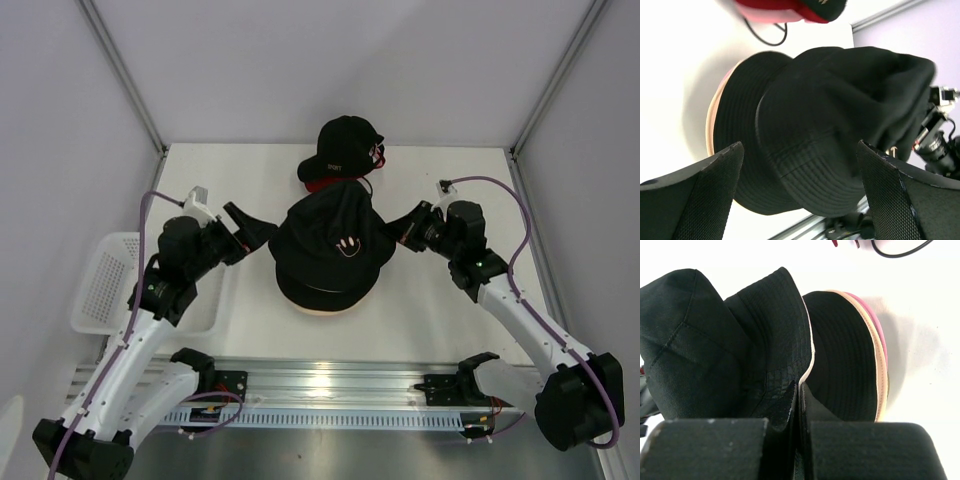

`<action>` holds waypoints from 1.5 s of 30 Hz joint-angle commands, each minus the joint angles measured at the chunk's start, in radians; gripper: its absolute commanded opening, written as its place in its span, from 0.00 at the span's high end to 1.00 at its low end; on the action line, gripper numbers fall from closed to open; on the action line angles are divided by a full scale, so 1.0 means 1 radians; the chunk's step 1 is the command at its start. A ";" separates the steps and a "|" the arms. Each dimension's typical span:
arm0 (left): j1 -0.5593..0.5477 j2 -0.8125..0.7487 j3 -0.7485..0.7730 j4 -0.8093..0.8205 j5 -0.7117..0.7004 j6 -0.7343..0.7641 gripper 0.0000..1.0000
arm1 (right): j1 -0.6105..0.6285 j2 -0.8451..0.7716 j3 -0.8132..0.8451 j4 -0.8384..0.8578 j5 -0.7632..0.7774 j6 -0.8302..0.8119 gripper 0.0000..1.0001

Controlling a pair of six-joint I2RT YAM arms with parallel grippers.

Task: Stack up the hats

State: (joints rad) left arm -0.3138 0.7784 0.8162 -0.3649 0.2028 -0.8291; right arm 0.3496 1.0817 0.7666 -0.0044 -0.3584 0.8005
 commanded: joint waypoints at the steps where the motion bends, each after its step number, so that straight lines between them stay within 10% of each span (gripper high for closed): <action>1: 0.004 -0.050 -0.058 0.124 -0.029 -0.149 0.05 | 0.015 -0.025 -0.003 0.038 0.030 0.009 1.00; 18: -0.028 -0.062 -0.344 0.535 -0.026 -0.455 0.21 | 0.029 -0.002 0.010 0.020 0.032 0.009 1.00; 24: -0.042 -0.001 -0.333 0.578 -0.008 -0.449 0.66 | 0.029 -0.016 0.003 0.011 0.041 0.020 1.00; 26: -0.047 0.021 -0.330 0.578 0.007 -0.433 0.99 | 0.029 -0.023 0.002 0.007 0.048 0.020 1.00; 45: -0.059 -0.220 -0.482 0.398 -0.097 -0.189 0.99 | 0.032 -0.095 -0.053 0.026 0.065 -0.003 1.00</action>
State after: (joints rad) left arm -0.3668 0.5064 0.4221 0.0086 0.1257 -1.0451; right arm 0.3786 0.9543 0.7464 -0.0372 -0.2916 0.8154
